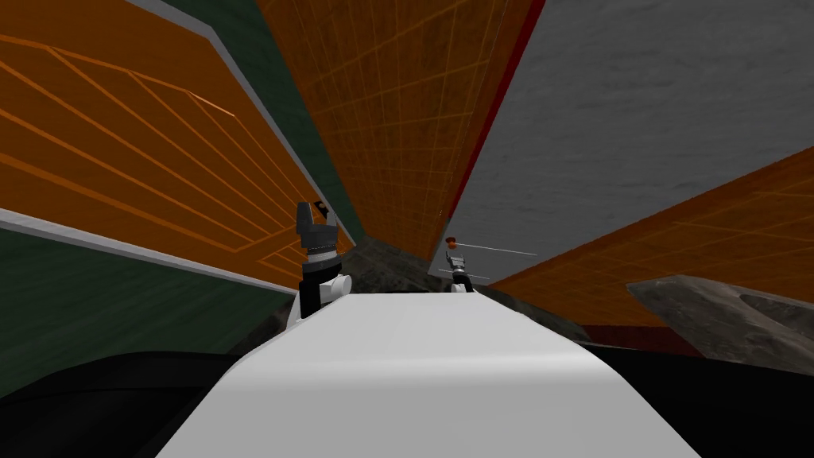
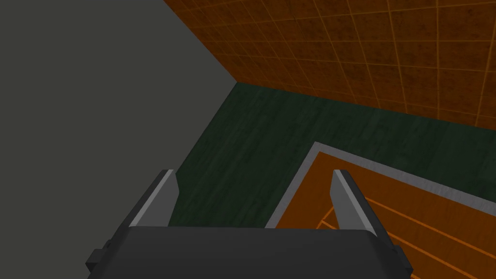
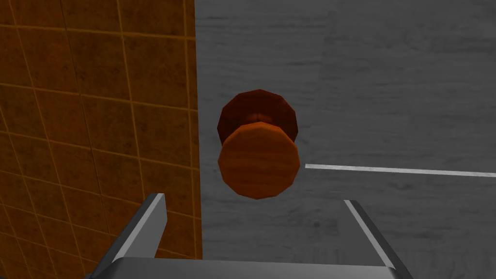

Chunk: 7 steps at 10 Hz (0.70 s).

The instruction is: Pull the door open

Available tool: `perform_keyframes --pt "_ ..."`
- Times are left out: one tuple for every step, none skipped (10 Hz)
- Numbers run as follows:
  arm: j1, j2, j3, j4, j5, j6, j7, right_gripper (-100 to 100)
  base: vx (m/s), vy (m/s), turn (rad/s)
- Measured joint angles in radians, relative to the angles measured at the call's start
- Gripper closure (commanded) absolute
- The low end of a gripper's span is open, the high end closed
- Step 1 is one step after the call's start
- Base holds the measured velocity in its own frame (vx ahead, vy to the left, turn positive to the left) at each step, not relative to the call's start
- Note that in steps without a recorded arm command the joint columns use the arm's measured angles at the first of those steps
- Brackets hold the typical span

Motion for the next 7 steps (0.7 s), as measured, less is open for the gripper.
perform_keyframes --pt "0.023 -0.015 -0.009 -0.026 -0.007 0.005 -0.003 -100 0.215 0.028 0.113" --pt "0.036 -0.031 -0.016 -0.036 -0.012 0.006 -0.010 -100 0.129 -0.004 0.031" --pt "0.028 -0.036 -0.016 -0.017 -0.013 -0.001 -0.022 -100 0.152 -0.035 0.135" --pt "0.020 -0.044 -0.014 0.029 -0.012 -0.026 -0.048 -100 0.082 -0.024 0.038" --pt "0.019 -0.045 -0.014 0.035 -0.012 -0.034 -0.055 100 -0.014 0.000 -0.046" --pt "0.019 -0.047 -0.016 0.031 -0.013 -0.030 -0.051 100 -0.031 0.002 -0.005" --pt "0.019 -0.047 -0.016 0.029 -0.013 -0.027 -0.048 100 -0.024 0.003 0.011"
